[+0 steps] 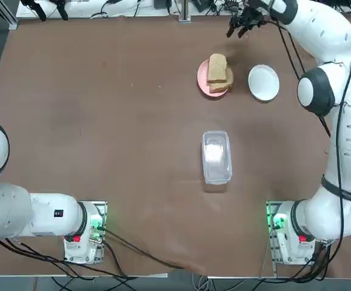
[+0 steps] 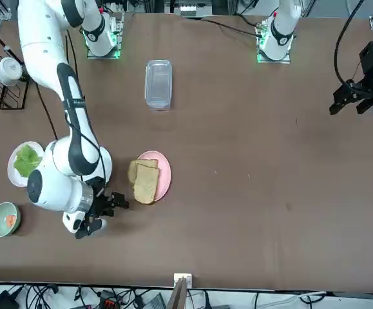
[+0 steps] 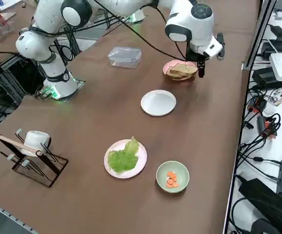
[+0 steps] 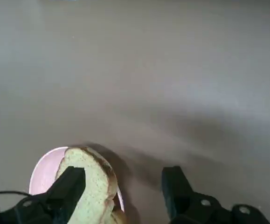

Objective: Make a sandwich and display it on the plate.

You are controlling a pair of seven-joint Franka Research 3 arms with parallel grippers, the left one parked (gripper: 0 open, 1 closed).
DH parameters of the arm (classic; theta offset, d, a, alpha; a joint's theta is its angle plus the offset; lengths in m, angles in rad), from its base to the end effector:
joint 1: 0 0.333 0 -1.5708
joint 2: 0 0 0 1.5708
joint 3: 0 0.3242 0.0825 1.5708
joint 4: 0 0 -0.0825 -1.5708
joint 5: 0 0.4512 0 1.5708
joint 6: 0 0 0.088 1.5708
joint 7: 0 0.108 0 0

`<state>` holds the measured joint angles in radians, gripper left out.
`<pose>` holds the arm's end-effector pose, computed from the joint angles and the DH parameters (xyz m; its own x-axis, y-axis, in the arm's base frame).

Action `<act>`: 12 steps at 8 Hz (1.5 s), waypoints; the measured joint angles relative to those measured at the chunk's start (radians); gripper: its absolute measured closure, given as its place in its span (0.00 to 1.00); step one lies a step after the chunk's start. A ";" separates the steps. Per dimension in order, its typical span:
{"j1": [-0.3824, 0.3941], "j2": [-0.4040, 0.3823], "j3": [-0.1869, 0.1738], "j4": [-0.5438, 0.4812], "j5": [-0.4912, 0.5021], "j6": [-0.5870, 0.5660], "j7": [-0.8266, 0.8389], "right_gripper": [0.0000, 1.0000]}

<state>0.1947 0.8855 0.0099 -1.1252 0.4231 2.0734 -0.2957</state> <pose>0.8218 0.1899 0.2589 0.9534 0.2713 0.1320 0.3010 -0.8849 -0.3554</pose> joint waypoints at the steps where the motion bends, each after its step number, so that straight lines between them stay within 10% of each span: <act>1: 0.000 0.010 0.003 0.001 0.000 -0.001 -0.026 0.00; 12: 0.027 0.075 0.051 0.001 0.000 -0.012 -0.146 0.01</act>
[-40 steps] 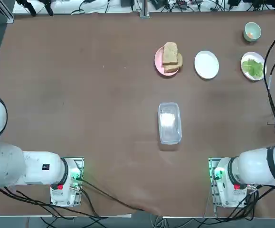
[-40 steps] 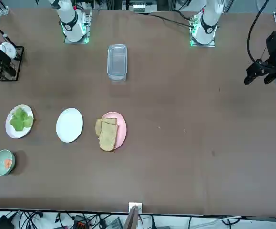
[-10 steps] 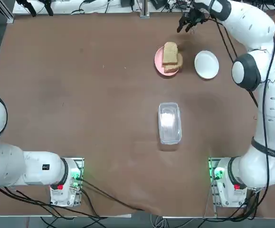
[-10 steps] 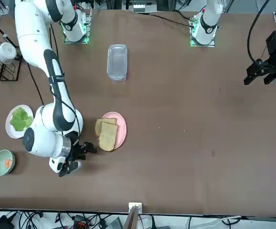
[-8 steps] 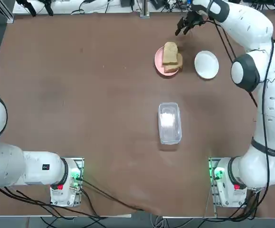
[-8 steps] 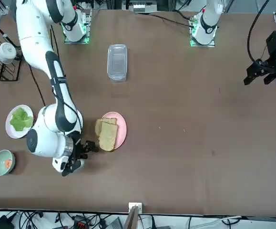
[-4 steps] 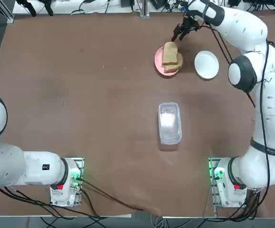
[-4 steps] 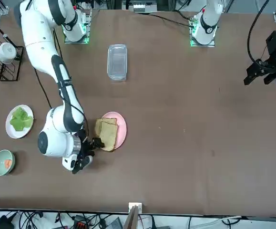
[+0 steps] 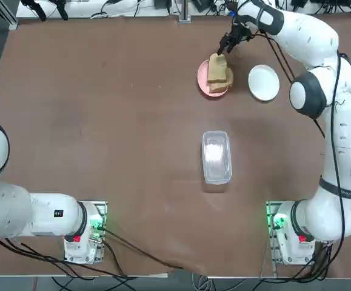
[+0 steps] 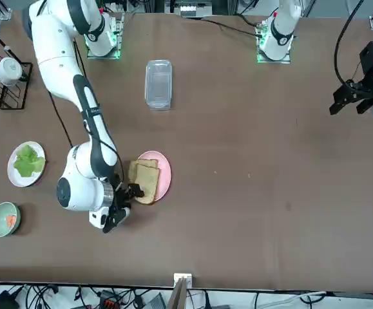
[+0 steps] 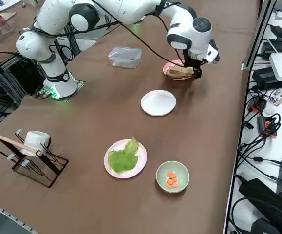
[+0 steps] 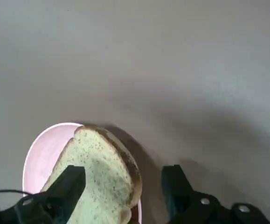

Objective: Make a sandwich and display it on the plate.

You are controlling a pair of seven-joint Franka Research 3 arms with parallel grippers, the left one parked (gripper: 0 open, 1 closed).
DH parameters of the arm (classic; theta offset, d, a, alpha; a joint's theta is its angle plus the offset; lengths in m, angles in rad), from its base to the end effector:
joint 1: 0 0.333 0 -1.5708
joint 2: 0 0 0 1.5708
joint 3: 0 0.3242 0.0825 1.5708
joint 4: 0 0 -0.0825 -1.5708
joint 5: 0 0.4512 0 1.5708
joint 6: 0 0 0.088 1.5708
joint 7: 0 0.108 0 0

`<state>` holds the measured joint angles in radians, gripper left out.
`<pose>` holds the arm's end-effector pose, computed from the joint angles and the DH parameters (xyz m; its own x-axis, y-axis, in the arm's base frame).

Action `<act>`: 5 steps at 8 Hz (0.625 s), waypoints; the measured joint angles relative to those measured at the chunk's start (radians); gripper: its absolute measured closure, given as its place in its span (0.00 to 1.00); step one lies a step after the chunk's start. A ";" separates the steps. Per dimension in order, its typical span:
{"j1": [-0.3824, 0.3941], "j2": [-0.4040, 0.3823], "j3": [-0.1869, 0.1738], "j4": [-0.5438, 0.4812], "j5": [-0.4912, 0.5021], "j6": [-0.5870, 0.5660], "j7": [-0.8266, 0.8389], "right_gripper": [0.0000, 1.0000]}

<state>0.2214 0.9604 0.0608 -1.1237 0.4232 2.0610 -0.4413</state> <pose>0.7999 0.2395 0.1977 0.8868 0.4488 0.1106 0.4538 -0.7996 -0.3933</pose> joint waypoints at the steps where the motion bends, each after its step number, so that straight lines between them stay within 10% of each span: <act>1: 0.000 0.003 0.000 0.000 0.000 -0.001 -0.001 0.01; 5: 0.014 0.017 0.001 0.000 0.000 0.001 -0.001 0.09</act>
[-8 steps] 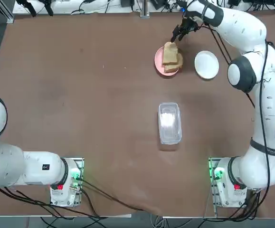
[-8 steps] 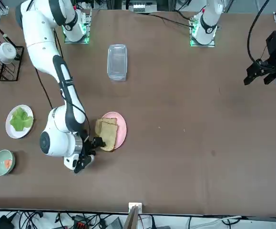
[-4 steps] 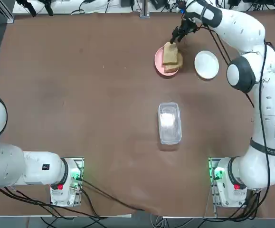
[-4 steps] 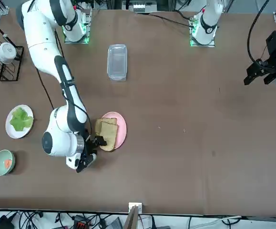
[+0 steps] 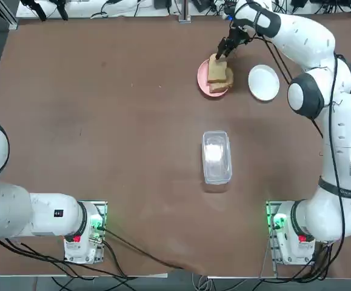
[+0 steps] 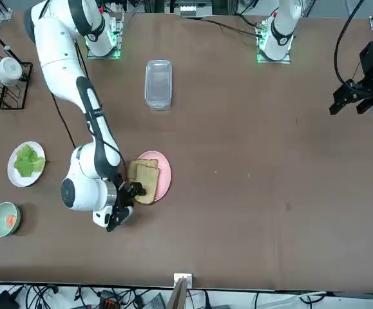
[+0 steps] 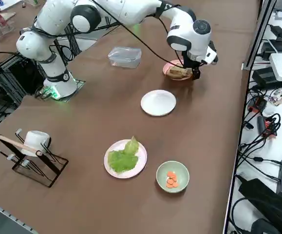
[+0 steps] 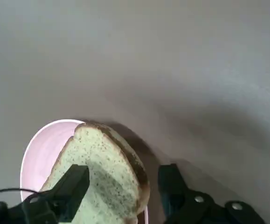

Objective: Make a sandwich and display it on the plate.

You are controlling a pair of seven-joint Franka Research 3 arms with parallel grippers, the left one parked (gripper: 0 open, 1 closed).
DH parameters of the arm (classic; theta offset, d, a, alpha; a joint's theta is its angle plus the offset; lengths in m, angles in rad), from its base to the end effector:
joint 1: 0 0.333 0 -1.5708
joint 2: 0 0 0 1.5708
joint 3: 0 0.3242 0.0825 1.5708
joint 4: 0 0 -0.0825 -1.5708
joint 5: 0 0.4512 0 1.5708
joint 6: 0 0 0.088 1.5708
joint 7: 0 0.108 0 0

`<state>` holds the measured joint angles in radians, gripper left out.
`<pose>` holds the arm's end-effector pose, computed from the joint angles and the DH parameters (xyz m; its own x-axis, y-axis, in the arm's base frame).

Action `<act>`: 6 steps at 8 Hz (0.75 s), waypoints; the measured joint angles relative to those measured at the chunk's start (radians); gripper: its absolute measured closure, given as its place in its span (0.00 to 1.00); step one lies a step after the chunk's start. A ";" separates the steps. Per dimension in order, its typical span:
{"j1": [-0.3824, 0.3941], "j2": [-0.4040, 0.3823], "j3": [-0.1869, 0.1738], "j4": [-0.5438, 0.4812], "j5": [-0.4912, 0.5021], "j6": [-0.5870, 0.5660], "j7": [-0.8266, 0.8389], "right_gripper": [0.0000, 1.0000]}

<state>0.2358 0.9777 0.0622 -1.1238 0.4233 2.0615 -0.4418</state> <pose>0.7937 0.2512 0.1833 0.8814 0.4627 0.0947 0.4595 -0.7937 -0.3988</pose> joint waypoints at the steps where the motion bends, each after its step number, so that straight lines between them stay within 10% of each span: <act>1: 0.001 0.000 0.000 0.000 0.000 0.000 0.000 0.14; 6: 0.001 0.000 0.000 0.000 0.000 0.000 0.001 0.32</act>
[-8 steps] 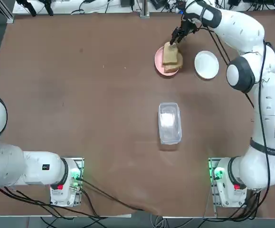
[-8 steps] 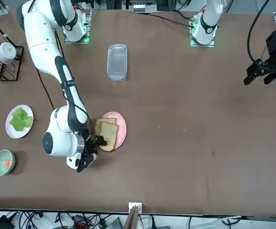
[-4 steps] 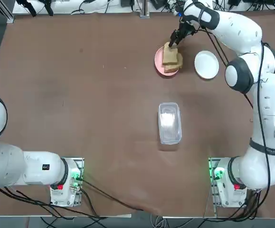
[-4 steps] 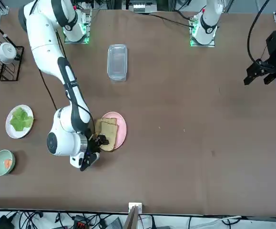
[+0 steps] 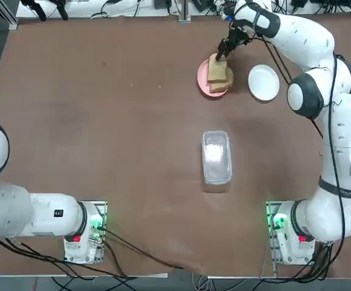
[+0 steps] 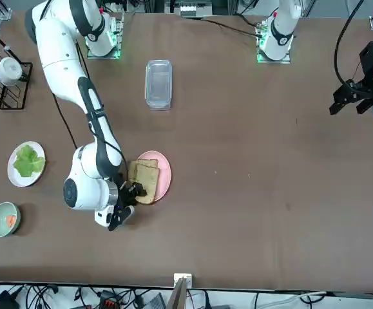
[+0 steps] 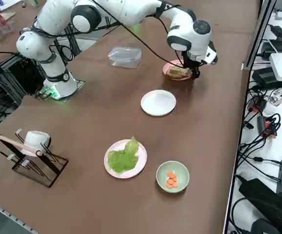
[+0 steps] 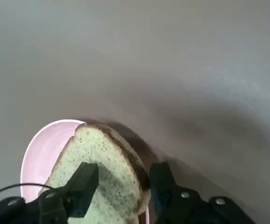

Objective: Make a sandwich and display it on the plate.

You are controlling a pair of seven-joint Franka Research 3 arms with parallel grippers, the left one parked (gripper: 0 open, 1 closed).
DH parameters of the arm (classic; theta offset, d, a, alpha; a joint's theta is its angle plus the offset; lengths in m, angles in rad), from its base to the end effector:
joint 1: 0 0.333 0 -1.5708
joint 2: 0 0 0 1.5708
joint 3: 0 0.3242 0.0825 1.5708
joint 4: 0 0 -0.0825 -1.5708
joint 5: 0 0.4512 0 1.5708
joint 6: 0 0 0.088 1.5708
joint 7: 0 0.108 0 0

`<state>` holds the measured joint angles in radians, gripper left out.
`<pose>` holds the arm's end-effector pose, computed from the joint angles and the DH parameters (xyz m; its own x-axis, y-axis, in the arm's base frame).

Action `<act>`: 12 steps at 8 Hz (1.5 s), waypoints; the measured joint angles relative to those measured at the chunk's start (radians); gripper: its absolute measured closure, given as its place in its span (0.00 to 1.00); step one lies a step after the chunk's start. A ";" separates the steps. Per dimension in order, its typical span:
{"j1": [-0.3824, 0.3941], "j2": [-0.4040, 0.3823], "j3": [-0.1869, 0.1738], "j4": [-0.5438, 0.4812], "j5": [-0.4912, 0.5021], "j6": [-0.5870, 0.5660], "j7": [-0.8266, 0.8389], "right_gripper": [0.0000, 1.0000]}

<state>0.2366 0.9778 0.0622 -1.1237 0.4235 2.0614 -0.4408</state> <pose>0.7935 0.2518 0.1833 0.8816 0.4625 0.0943 0.4591 -0.7937 -0.3991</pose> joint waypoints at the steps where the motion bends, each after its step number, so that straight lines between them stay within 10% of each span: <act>1: 0.000 0.000 0.000 0.000 0.000 0.000 0.000 0.40; 7: -0.006 -0.003 0.000 0.008 0.034 0.000 0.086 0.92; 12: -0.012 -0.077 -0.001 0.036 0.078 -0.115 0.318 0.92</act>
<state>0.2241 0.9007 0.0614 -1.0877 0.5017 1.9465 -0.1231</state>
